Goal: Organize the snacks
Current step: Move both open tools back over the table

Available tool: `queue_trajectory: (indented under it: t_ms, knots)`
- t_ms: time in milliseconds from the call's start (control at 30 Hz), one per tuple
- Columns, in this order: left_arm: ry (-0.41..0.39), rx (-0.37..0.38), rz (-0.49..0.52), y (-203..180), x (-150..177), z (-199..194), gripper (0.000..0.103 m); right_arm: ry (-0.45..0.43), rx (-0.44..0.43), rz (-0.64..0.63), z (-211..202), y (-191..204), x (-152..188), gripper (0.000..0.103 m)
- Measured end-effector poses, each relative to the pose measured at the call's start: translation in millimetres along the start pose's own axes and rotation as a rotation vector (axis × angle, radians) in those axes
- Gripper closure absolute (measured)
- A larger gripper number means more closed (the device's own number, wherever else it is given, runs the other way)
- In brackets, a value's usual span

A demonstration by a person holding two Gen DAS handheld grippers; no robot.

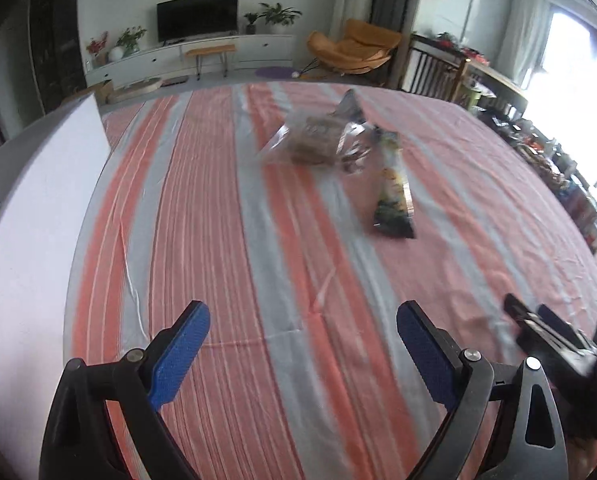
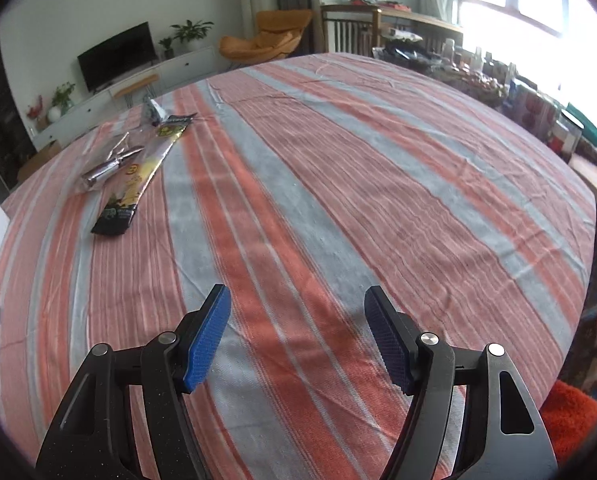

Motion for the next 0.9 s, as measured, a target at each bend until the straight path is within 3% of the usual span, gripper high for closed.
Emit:
queue_trajectory:
  t_ms: [200, 333, 533, 633, 900]
  knots:
    - [0.016, -0.069, -0.007, 22, 11, 31, 0.009, 0.009, 0.002, -0.015, -3, 2, 5, 0.027]
    - [0.040, -0.055, -0.021, 28, 17, 41, 0.009, 0.012, 0.003, -0.019, -4, 2, 6, 0.026]
    - [0.015, -0.067, 0.021, 29, 20, 44, 0.009, 0.024, 0.013, -0.042, -7, 6, 7, 0.022]
    - [0.035, -0.087, 0.049, 27, 21, 47, 0.001, 0.030, 0.015, -0.053, -7, 6, 8, 0.020]
    - [0.039, -0.089, 0.045, 28, 21, 47, 0.000, 0.042, -0.009, -0.064, -10, 8, 9, 0.016]
Point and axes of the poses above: each gripper's, at about its wrist camera, not at the fingertips, and z roughly the way its jaws point, y to its left, x to its underside, the point moved 8 cm from there along z, roughly the way its jaws point, and after that the axes turned 4 degrees about -y, right-handed, at the moved point
